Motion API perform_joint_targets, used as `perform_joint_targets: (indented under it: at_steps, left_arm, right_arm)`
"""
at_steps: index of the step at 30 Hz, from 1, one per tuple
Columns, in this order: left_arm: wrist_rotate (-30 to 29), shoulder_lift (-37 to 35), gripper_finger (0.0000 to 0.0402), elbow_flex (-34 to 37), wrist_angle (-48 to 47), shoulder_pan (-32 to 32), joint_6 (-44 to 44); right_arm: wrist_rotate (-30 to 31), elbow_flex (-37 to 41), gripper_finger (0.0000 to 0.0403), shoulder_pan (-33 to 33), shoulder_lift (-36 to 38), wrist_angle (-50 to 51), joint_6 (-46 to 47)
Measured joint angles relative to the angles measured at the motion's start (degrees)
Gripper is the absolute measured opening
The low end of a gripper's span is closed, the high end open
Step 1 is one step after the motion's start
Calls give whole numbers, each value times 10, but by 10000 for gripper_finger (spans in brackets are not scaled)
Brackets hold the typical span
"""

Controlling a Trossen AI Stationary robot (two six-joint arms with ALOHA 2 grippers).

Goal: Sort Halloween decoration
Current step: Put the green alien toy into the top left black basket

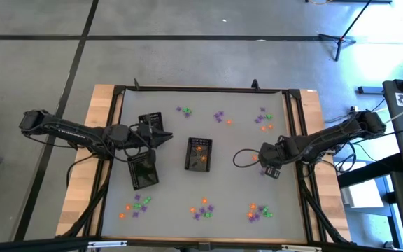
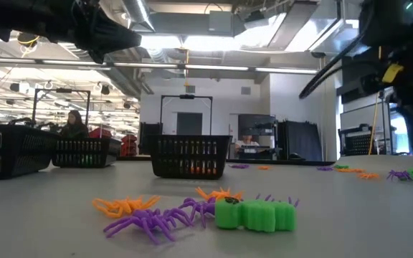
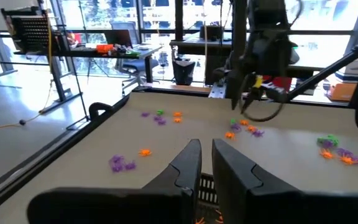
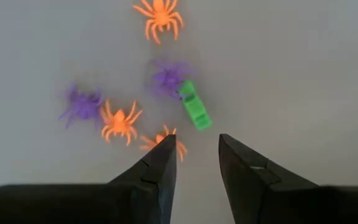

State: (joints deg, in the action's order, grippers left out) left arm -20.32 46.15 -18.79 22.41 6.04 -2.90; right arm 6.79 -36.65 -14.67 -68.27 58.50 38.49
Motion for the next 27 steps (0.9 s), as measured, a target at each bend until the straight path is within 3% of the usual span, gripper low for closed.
perform_joint_targets:
  at_steps: [6, 11, 27]
  left_arm:
    - [1, 0, 32, 0, 0, 0, 0]
    - [5, 0, 32, 0, -3, 0, 0]
    - [5, 0, 32, 0, -8, 0, -1]
  right_arm:
    - [-1, 35, 117, 56, 0, -34, -55]
    - [-42, 65, 117, 84, 0, -75, -77]
    - [-21, 68, 117, 83, -1, -138, -73]
